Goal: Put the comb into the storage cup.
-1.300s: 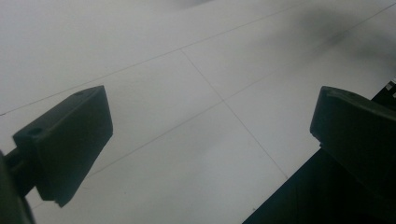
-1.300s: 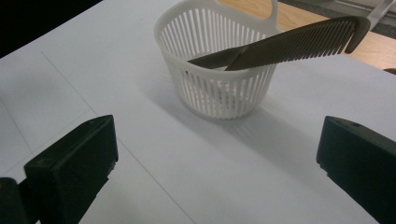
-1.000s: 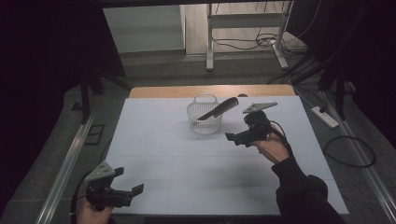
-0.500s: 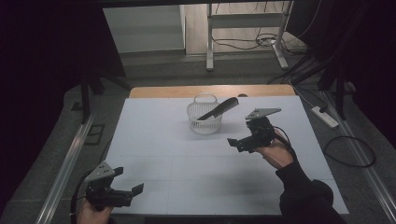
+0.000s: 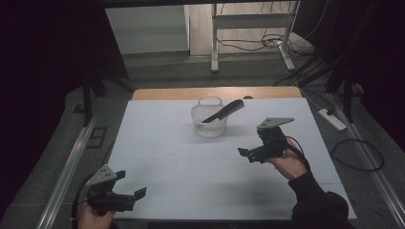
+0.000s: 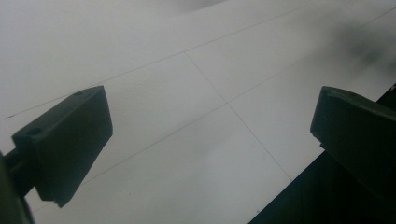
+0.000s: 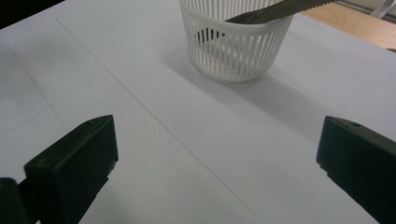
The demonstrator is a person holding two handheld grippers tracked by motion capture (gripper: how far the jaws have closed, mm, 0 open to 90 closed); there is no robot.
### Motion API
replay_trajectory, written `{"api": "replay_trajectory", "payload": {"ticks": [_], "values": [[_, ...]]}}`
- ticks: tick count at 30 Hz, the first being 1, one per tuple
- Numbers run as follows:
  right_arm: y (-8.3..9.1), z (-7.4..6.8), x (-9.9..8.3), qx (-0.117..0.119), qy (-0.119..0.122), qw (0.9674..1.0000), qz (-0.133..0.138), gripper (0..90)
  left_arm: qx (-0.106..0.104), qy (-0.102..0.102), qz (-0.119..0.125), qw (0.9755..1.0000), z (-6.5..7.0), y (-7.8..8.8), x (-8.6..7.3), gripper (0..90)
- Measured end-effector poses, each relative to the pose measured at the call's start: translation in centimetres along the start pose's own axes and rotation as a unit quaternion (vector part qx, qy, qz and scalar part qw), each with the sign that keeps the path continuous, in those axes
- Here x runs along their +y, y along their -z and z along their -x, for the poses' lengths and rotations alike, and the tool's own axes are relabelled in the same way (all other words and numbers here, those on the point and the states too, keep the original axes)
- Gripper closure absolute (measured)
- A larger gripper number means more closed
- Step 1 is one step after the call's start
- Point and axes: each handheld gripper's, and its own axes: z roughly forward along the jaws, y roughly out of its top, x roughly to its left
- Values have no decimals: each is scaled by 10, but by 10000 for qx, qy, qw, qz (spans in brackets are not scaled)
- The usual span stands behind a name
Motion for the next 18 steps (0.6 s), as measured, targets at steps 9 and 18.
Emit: {"api": "replay_trajectory", "payload": {"ticks": [9, 18], "values": [[9, 3, -13, -50, -67, 10000, -9, 0, -19, 16, 1, 10000, 0, 0, 0, 0], [21, 9, -28, -111, -154, 9998, -33, 0, -18, 37, 16, 10000, -1, 0, 0, 0]]}}
